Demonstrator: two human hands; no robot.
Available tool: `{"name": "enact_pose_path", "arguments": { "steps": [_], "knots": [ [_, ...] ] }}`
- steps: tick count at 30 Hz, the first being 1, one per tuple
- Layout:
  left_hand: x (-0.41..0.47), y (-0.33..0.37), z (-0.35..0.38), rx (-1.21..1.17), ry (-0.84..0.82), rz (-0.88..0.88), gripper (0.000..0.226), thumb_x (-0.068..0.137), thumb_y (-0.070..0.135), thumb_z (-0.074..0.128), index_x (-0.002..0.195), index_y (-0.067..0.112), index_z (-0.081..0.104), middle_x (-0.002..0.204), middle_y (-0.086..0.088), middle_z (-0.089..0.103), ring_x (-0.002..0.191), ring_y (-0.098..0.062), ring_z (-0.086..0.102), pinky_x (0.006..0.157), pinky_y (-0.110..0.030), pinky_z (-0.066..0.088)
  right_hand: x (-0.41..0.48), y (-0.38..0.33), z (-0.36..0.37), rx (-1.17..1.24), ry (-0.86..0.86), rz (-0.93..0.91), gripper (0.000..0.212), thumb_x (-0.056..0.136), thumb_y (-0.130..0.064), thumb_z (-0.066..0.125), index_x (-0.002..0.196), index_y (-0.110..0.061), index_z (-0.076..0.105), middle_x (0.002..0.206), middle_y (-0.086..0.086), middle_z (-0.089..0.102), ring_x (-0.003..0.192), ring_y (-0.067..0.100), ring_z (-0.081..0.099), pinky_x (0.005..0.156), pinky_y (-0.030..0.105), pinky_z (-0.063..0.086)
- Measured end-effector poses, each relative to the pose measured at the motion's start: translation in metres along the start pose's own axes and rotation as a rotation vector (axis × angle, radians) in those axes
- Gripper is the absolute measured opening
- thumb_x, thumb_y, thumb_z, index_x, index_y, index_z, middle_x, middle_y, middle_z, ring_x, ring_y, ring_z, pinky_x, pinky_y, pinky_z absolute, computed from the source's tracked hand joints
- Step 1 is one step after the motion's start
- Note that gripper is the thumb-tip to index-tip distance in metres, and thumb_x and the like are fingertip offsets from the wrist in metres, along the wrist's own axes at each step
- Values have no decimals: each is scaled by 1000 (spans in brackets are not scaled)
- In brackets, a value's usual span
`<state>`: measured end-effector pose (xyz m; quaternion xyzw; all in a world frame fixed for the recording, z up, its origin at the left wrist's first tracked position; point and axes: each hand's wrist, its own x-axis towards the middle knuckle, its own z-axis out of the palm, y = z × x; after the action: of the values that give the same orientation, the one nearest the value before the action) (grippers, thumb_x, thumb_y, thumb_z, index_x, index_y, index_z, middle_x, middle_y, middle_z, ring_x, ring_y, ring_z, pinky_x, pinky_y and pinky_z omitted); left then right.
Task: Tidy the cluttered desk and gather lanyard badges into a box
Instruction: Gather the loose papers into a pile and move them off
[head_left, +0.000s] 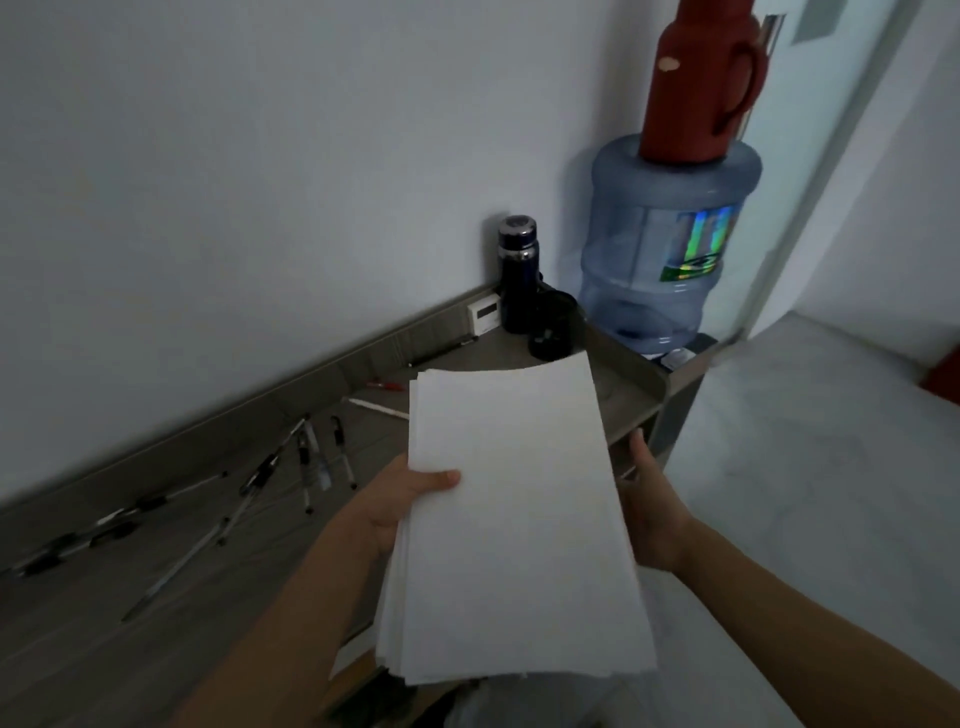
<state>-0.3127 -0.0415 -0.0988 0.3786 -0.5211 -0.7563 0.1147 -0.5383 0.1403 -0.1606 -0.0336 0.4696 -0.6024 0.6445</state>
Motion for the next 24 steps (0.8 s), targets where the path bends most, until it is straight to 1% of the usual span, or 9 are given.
{"name": "enact_pose_path", "arguments": {
  "steps": [1,3,5,8,12,16,19,22,24],
  "knots": [
    [-1,-4,1,22,9,-22,35,84,-2,64,119,-2,61,102,-18,72,82,-32,71,68,-41,60,-8,6,-2,25,-10,14,102,68,-91,40,133,-12,54,134,20,58,121,42,55,106,54,38],
    [-2,-17,5,59,-22,-63,35,83,0,67,118,0,62,106,-19,71,91,-35,70,77,-43,58,-26,23,-9,-1,-17,37,94,69,-85,53,132,-14,58,133,19,58,120,42,56,99,53,46],
    [-4,-37,17,78,-81,-101,37,81,2,70,117,3,63,110,-19,70,99,-37,67,85,-47,55,-46,48,-26,-4,-5,-1,78,73,-69,68,130,-16,60,132,18,59,119,40,58,91,50,51],
    [0,-64,32,119,-129,-146,40,79,2,73,118,2,64,110,-16,71,100,-34,68,84,-43,56,-70,77,-45,-91,60,39,73,73,-40,82,134,-11,54,131,17,60,120,37,58,98,51,48],
    [1,-99,58,182,-214,-265,43,79,4,74,121,2,63,112,-15,70,102,-32,66,87,-42,55,-96,115,-75,-161,184,50,69,72,-26,85,130,-7,55,125,16,64,115,36,62,99,54,48],
    [-1,-123,73,169,-232,-397,47,78,14,77,122,6,62,113,-15,69,105,-33,64,92,-46,52,-108,123,-96,-121,304,31,57,75,-19,80,125,-6,57,117,20,68,104,40,66,80,51,56],
    [-3,-141,79,80,-241,-476,41,81,12,74,119,10,62,110,-16,71,101,-35,67,82,-45,57,-113,122,-108,-119,399,48,58,71,-18,80,122,-5,58,109,22,70,96,41,69,71,49,58],
    [-1,-160,93,338,-128,-376,37,83,7,71,118,11,57,114,-8,66,104,-28,62,94,-41,50,-110,128,-120,-178,421,146,59,69,-16,81,121,-3,58,109,22,70,98,40,69,77,51,57],
    [2,-166,101,458,-68,-322,36,84,6,69,114,19,53,108,-1,59,100,-21,57,89,-34,47,-105,136,-127,-180,421,205,59,69,-15,81,122,-1,58,110,22,70,99,40,68,83,53,56]
  ]
}}
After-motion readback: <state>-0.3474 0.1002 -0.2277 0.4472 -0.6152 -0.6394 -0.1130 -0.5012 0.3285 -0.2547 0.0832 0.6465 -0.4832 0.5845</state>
